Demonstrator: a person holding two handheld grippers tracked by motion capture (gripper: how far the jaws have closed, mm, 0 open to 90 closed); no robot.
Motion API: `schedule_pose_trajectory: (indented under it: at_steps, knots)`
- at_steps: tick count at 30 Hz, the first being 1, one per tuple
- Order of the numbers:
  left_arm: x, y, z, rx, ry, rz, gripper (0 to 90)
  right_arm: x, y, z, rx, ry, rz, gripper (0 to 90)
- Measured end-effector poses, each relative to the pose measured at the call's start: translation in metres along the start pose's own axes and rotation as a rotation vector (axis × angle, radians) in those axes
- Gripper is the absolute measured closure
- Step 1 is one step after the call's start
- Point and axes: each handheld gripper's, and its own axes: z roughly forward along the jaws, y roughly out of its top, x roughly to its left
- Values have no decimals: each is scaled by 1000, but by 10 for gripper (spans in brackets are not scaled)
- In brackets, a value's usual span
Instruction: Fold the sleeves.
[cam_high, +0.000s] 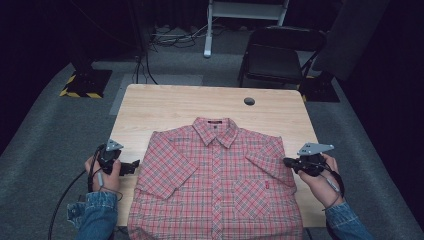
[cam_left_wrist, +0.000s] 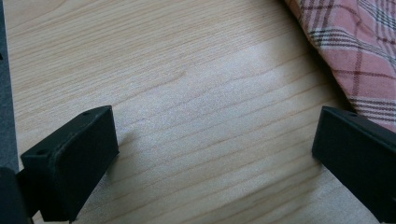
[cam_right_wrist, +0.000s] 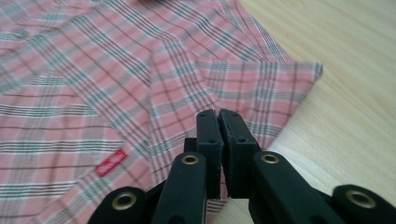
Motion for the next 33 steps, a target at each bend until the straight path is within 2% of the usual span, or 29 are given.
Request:
schedule_pose_trajectory:
  at_steps: [5, 8, 9, 10, 11, 12, 14, 15, 16, 17, 20, 22, 25, 26, 29, 33]
  knots:
    - [0, 0, 0, -1, 0, -1, 3, 14, 5, -13, -56, 25, -24, 871]
    - [0, 0, 0, -1, 0, -1, 3, 22, 5, -21, -105, 67, -28, 872]
    - [0, 0, 0, 0, 0, 0, 3, 26, 4, -23, -108, 99, -41, 872]
    - [0, 0, 0, 0, 0, 0, 3, 26, 4, -23, -108, 99, -41, 872]
    - [0, 0, 0, -1, -1, -1, 3, 30, 3, -23, -98, 140, -58, 869]
    - [0, 0, 0, -1, -1, -1, 3, 38, 0, -18, -22, 298, -77, 783]
    - [0, 0, 0, 0, -1, 0, 3, 42, -3, -17, -26, 361, -57, 703]
    - [0, 0, 0, 0, -1, 0, 3, 42, -3, -18, -37, 378, -48, 676]
    - [0, 0, 0, 0, -1, 0, 3, 42, -3, -18, -37, 378, -48, 676]
    - [0, 0, 0, 0, -1, 0, 3, 37, -2, -23, -78, 372, -18, 638]
    - [0, 0, 0, 0, -1, 0, 3, 29, 0, -27, -117, 297, -9, 554]
    - [0, 0, 0, 0, -1, 0, 3, 24, 0, -27, -158, 264, 23, 470]
    - [0, 0, 0, 0, -1, 0, 3, 20, 2, -28, -199, 182, 7, 345]
    - [0, 0, 0, 0, -1, 1, 3, 19, 2, -28, -217, 166, 9, 332]
    - [0, 0, 0, 0, -1, 1, 4, 16, 3, -29, -237, 112, 7, 259]
    - [0, 0, 0, 0, -1, 1, 3, 9, 3, -34, -244, 44, 33, 231]
